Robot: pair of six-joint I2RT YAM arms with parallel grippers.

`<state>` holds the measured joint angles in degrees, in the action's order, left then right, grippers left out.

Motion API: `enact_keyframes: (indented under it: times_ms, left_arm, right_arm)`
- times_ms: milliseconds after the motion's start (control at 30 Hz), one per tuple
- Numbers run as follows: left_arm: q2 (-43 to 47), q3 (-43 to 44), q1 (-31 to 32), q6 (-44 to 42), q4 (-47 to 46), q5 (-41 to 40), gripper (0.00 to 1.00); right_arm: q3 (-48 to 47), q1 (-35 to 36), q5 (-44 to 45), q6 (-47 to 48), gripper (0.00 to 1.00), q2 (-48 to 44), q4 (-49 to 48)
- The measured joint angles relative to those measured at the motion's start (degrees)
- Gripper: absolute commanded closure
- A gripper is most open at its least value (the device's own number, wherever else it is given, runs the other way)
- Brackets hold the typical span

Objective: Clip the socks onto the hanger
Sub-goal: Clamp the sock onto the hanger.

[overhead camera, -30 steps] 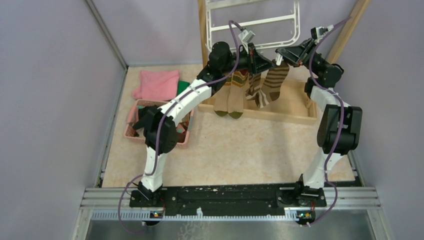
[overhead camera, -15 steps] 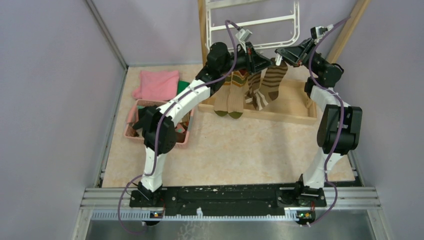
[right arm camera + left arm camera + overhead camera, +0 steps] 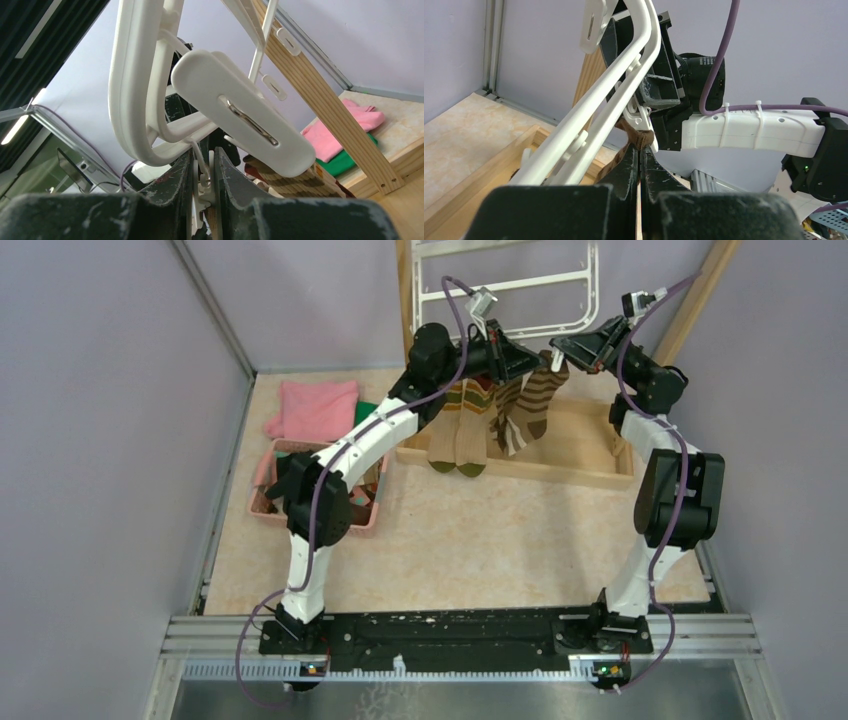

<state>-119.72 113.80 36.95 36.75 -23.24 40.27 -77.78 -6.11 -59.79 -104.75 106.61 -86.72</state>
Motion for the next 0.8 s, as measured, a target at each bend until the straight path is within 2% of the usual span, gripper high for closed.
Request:
enact_keyframes:
  times_ms: [367,433,533,700,800]
  left_arm:
    - [0.00,-0.02,-0.55,3.08,-2.08,0.85,1.00]
    - [0.00,-0.02,-0.55,3.43,-2.14,0.87,1.00]
    - [0.00,-0.02,-0.55,3.67,-2.47,1.11,1.00]
    - [0.00,-0.02,-0.55,4.04,-3.39,1.90,1.00]
    - [0.00,-0.02,-0.52,4.13,-3.61,2.19,1.00]
  right_arm:
    - [-0.02,0.00,-0.20,0.66,0.79,0.00,-0.04]
    - [-0.02,0.00,-0.22,0.66,0.72,-0.02,-0.04]
    - [-0.02,0.00,-0.28,0.66,0.57,0.00,0.13]
    - [-0.02,0.26,-0.55,0.66,0.53,-0.02,0.15]
    - [-0.02,0.44,-0.59,0.66,0.47,0.00,0.17]
